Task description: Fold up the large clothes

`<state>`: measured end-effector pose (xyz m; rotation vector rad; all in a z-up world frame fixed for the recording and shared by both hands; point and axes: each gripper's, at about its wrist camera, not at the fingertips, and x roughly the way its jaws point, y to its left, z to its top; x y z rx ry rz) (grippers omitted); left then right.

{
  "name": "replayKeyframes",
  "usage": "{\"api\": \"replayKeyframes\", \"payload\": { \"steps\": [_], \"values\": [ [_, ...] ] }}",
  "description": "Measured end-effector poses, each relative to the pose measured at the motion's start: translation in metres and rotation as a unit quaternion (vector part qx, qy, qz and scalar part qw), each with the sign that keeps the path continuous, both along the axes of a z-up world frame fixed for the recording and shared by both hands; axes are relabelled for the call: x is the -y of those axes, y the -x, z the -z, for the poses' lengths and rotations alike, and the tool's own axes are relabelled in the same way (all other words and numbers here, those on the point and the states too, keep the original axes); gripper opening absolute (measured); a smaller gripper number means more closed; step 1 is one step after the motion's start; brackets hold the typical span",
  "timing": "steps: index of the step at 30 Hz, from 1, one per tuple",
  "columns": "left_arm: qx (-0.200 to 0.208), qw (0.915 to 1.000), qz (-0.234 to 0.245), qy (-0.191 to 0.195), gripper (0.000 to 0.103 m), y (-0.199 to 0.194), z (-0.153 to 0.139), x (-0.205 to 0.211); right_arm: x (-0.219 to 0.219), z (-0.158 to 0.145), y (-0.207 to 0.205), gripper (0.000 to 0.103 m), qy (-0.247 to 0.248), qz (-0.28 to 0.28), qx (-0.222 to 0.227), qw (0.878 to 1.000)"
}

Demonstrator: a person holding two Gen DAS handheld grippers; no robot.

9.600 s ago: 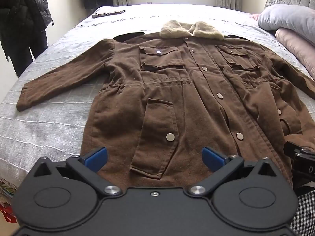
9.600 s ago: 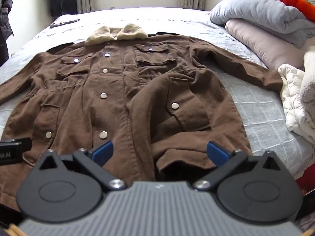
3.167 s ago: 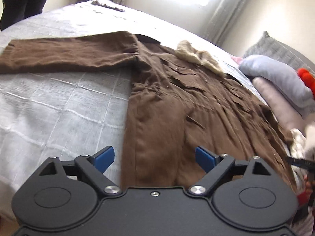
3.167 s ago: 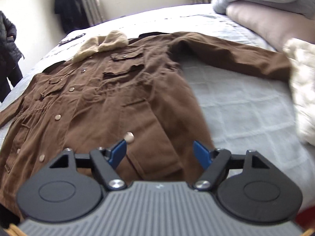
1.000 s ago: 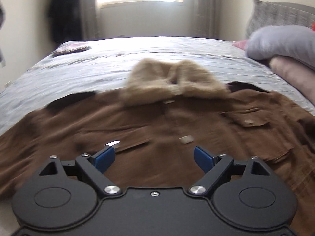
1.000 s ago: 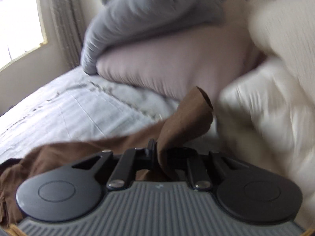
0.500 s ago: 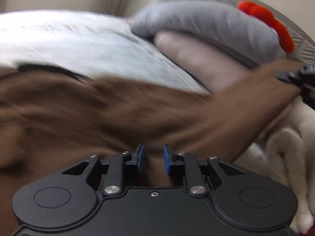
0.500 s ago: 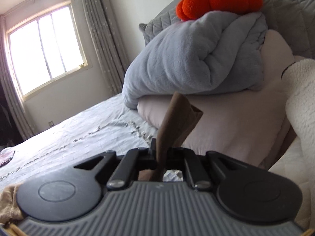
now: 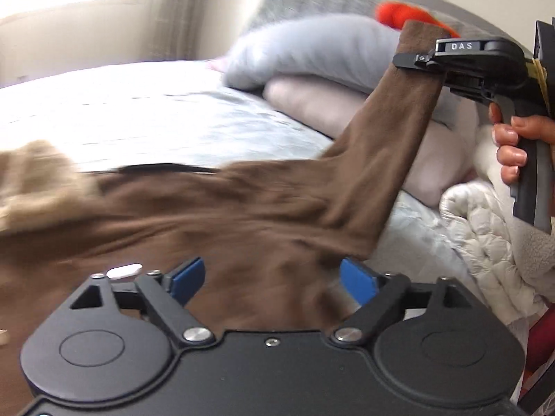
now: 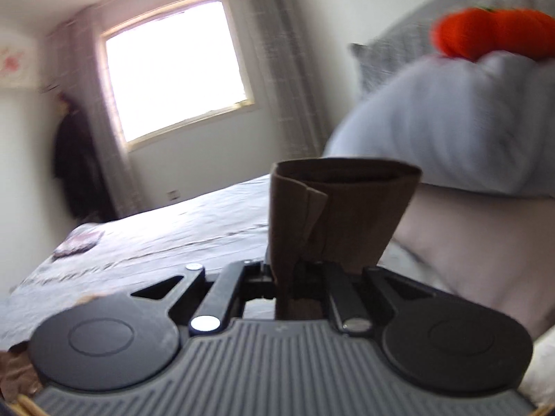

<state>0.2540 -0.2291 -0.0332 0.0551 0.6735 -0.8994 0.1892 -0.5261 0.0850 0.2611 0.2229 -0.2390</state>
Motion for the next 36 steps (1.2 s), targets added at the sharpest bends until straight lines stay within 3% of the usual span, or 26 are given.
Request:
{"api": "replayKeyframes", "payload": {
  "steps": [4,8,14,18,20,22,24,28,30,34,36],
  "values": [
    [-0.012,0.9966,-0.081,-0.010,0.095,-0.014,0.000,-0.090,-0.080,-0.014,-0.037,0.005,0.028,-0.084,-0.015,0.996],
    [-0.047,0.9853,-0.163,-0.020,0.095,-0.028,0.011,-0.165,-0.168,-0.001,-0.077,0.005,0.045,-0.159,-0.055,0.985],
    [-0.078,0.9706,-0.228,0.004,0.096,-0.034,0.023,-0.243,-0.279,0.057,-0.109,0.005,0.056,-0.242,-0.128,0.960],
    [-0.100,0.9604,-0.256,0.049,0.096,-0.037,0.030,-0.278,-0.335,0.105,-0.118,0.006,0.041,-0.287,-0.178,0.940],
    [-0.121,0.9520,-0.269,0.081,0.096,-0.041,0.034,-0.293,-0.353,0.127,-0.118,0.016,0.031,-0.311,-0.222,0.923],
    [-0.143,0.9440,-0.275,0.114,0.096,-0.044,0.038,-0.305,-0.366,0.146,-0.118,0.051,0.026,-0.336,-0.271,0.902],
    [-0.155,0.9402,-0.272,0.134,0.094,-0.045,0.037,-0.310,-0.364,0.147,-0.106,0.065,0.022,-0.359,-0.269,0.894],
    [-0.174,0.9424,-0.250,0.137,0.094,-0.055,0.041,-0.293,-0.336,0.125,-0.091,0.080,0.007,-0.353,-0.241,0.904],
    [-0.176,0.9488,-0.226,0.133,0.081,-0.061,0.044,-0.272,-0.313,0.115,-0.089,0.085,0.010,-0.331,-0.230,0.915],
    [-0.206,0.9499,-0.202,0.119,0.059,-0.066,0.056,-0.231,-0.261,0.110,-0.082,0.088,0.008,-0.283,-0.220,0.934],
    [-0.210,0.9501,-0.207,0.101,0.036,-0.067,0.061,-0.217,-0.237,0.116,-0.078,0.088,-0.001,-0.257,-0.224,0.940]
  ]
}}
